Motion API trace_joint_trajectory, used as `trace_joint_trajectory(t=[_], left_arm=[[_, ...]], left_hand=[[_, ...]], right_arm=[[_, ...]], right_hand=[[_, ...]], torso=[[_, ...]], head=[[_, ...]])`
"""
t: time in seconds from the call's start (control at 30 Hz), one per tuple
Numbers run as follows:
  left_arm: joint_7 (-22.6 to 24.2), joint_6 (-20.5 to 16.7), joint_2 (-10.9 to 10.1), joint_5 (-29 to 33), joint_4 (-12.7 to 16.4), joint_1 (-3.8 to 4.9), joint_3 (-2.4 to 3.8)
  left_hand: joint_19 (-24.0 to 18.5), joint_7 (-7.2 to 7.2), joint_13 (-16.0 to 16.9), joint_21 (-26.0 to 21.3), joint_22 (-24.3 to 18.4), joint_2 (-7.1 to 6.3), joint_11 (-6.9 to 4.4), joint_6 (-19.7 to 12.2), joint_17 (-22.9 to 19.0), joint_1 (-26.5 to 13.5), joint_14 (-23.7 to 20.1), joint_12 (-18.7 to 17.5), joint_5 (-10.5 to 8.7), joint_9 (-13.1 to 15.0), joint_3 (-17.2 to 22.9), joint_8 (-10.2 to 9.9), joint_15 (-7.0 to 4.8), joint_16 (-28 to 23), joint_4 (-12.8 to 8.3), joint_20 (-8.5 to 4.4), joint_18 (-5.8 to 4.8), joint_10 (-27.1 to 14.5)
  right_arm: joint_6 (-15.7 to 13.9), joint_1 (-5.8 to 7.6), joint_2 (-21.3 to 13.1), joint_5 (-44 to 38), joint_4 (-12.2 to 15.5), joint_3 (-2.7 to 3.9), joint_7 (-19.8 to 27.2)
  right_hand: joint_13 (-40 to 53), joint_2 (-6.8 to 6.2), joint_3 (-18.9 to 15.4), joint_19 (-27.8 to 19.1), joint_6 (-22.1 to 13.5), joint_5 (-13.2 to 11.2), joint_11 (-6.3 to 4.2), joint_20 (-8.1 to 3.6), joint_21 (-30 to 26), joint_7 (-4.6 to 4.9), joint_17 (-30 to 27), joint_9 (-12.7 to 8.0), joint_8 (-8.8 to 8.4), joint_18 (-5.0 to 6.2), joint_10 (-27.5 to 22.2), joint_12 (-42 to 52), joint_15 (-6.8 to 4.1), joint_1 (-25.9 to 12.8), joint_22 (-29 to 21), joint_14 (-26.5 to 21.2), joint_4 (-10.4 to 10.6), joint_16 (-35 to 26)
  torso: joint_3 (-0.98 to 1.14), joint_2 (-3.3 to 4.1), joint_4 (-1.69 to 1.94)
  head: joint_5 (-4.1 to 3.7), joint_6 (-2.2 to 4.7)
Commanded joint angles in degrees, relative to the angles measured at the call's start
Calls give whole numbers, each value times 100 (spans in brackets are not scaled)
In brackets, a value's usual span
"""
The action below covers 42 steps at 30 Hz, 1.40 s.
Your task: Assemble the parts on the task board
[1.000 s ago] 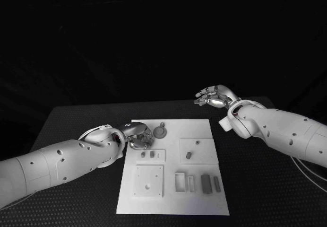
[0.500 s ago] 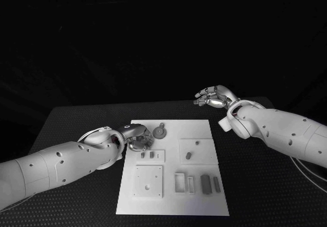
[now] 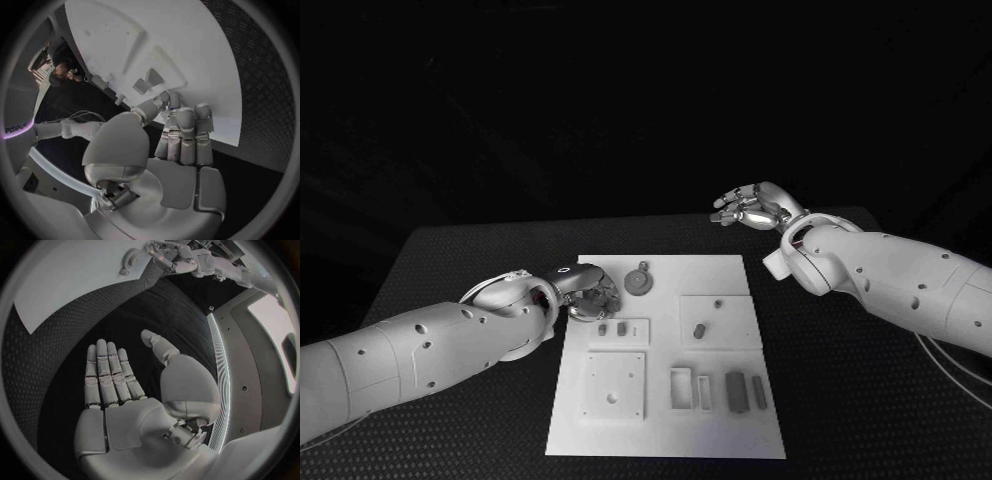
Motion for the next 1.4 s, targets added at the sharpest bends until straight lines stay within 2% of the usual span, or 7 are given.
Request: trace_joint_trajectory(t=[0.03, 0.53, 0.7, 0.83, 0.97, 1.1, 1.4], left_arm=[[-62, -58, -6, 8, -26, -3, 2], [-10, -364, -122, 86, -58, -1, 44], [243, -688, -181, 605, -97, 2, 185], [494, -599, -282, 917, -80, 11, 324], [622, -562, -361, 2953, -128, 159, 351], [901, -405, -429, 4882, -122, 252, 347], [1372, 146, -533, 6045, 152, 257, 342]], left_hand=[[5, -4, 6, 16, 82, -62, -34, -45, -10, 16, 4, 19, -16, -9, -23, -30, -9, -18, -23, -213, 60, 7], [11, -54, 23, 13, 81, -150, -33, -260, -13, 93, 8, 22, -18, -61, -30, -121, -9, -13, -17, -219, 53, -20], [4, 23, 27, -2, 75, -128, -13, -144, -33, 189, -23, 8, -7, -37, 51, -36, 8, -47, -6, -213, 49, -73], [-49, 104, 52, -50, 61, -144, 12, 64, -75, 191, -75, 32, -7, 7, 97, 103, 36, -128, 14, -184, 31, -63], [-229, 76, 98, -269, -36, -162, -1, 164, -239, 96, -243, 88, -9, 56, 137, 207, 30, -469, 56, -141, -32, -19], [-384, 100, 79, -505, -148, -137, 83, 122, -406, 2, -373, 4, -7, 84, 144, 240, 118, -842, 65, -93, -107, -229], [-834, 186, 5, -1091, -391, -57, 320, -89, -805, -358, -734, -183, -4, 121, -315, 259, 381, -1876, -21, 151, -208, -650]], right_arm=[[36, 0, 0, -23, 0, 3, 42], [122, -1, -60, -101, 26, 2, 10], [277, -1, -126, -361, 65, 2, -102], [463, -2, -197, -655, 87, 1, -212], [690, -8, -328, -1429, 201, -2, -422], [833, -25, -433, -2108, 351, -14, -576], [795, -123, -679, -3554, 877, -101, -790]], right_hand=[[3, 25, 15, -14, -38, -22, 23, -4, -37, 102, 8, -7, 1, -77, 21, -34, 6, 18, 8, -30, 27, -24], [5, 27, 35, -34, -36, -45, 17, -5, -80, 64, 15, -14, 10, -84, 29, -51, 18, 84, 22, -58, -12, -52], [16, 36, 90, 10, 24, -128, -7, -10, -101, 35, 43, -11, 50, -74, 95, -39, 12, 268, 51, -29, -45, -48], [51, 44, 226, 205, 208, -348, -103, -17, -89, -54, 137, 3, 148, -23, 300, 37, -70, 512, 102, 144, -45, 31], [151, 37, 302, 453, 449, -501, -225, -29, -41, -155, 323, 52, 265, 49, 572, 172, -180, 666, 164, 338, -53, 170], [259, 3, 382, 619, 570, -658, -292, -46, -16, -208, 526, 101, 311, 81, 714, 247, -254, 765, 210, 456, -50, 280], [432, -96, 634, 859, 675, -928, -335, -114, 15, -251, 854, 154, 309, 81, 792, 271, -343, 754, 294, 603, -27, 364]], torso=[[4, -1, -2], [0, -3, 0], [2, -3, 4], [4, -10, 1], [8, -8, 6], [14, -7, 0], [2, -2, -15]], head=[[3, 4], [4, 40], [14, 114], [28, 134], [5, 151], [-5, 163], [-88, 173]])
